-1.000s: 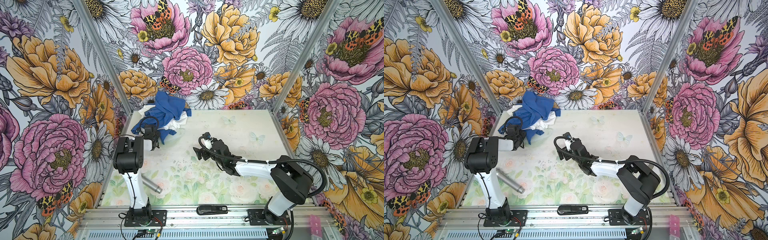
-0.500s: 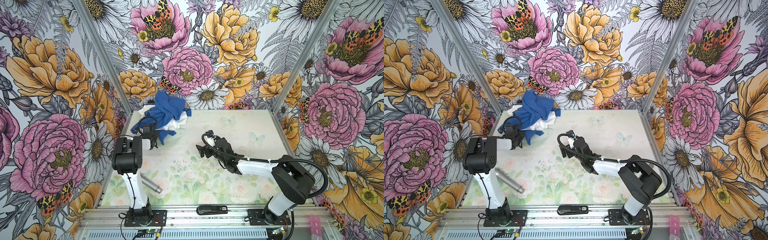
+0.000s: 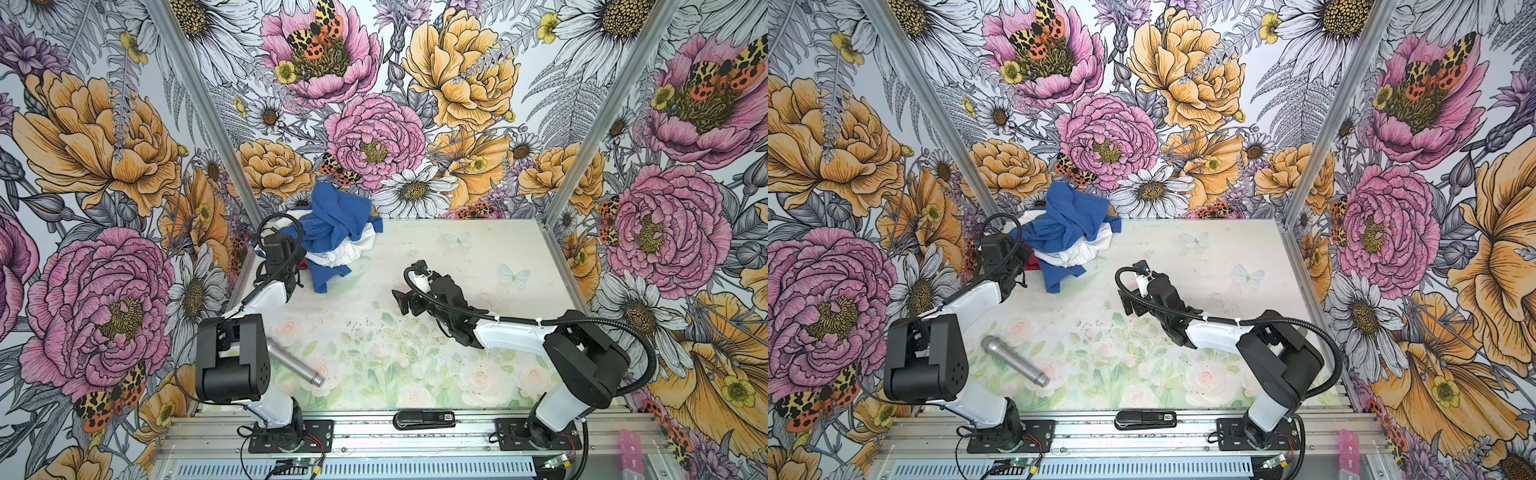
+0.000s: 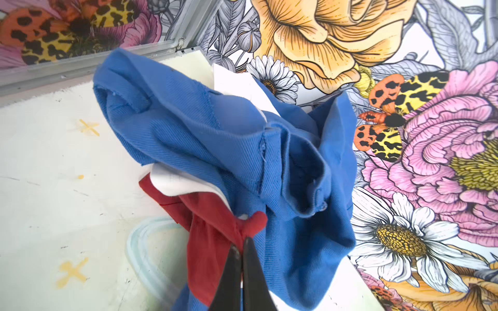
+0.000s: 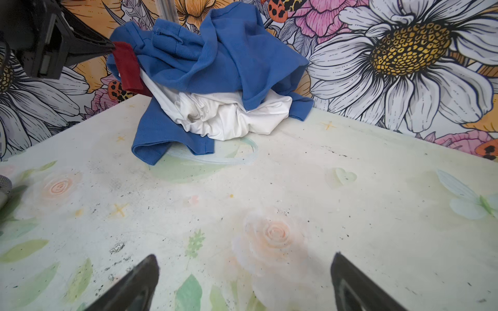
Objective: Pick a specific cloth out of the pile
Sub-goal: 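Grasp the red cloth with the left gripper and pull it from the pile, then lift the red cloth high and drag it onto the open table with the left gripper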
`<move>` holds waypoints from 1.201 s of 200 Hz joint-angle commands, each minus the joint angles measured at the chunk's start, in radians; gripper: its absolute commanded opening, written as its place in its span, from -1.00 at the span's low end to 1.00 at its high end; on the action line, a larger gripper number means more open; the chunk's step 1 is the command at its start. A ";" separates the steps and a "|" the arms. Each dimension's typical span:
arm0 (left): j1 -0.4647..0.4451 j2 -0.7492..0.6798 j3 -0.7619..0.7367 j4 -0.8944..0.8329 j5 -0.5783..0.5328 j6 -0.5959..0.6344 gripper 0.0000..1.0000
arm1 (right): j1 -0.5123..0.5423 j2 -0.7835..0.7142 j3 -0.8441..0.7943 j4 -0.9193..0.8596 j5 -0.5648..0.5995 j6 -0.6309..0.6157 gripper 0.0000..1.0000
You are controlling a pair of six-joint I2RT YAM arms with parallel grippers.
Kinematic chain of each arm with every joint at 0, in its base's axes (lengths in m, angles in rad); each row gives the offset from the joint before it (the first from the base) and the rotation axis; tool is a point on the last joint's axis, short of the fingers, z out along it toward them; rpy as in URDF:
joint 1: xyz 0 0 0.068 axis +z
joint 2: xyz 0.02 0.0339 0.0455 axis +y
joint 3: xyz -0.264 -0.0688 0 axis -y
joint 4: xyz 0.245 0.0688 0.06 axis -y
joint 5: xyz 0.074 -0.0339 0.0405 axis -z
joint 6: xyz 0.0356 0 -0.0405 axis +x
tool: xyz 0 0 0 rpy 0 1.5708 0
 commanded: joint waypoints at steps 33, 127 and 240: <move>-0.041 -0.127 0.229 -0.017 -0.080 0.123 -1.00 | -0.020 -0.038 -0.018 0.019 -0.001 0.034 0.99; -0.276 -0.087 0.732 0.042 -0.219 0.520 -1.00 | -0.089 -0.074 -0.049 0.018 0.009 0.122 0.99; -0.622 0.567 1.552 -0.140 0.425 0.393 -1.00 | -0.223 -0.387 -0.313 0.079 0.439 0.298 0.99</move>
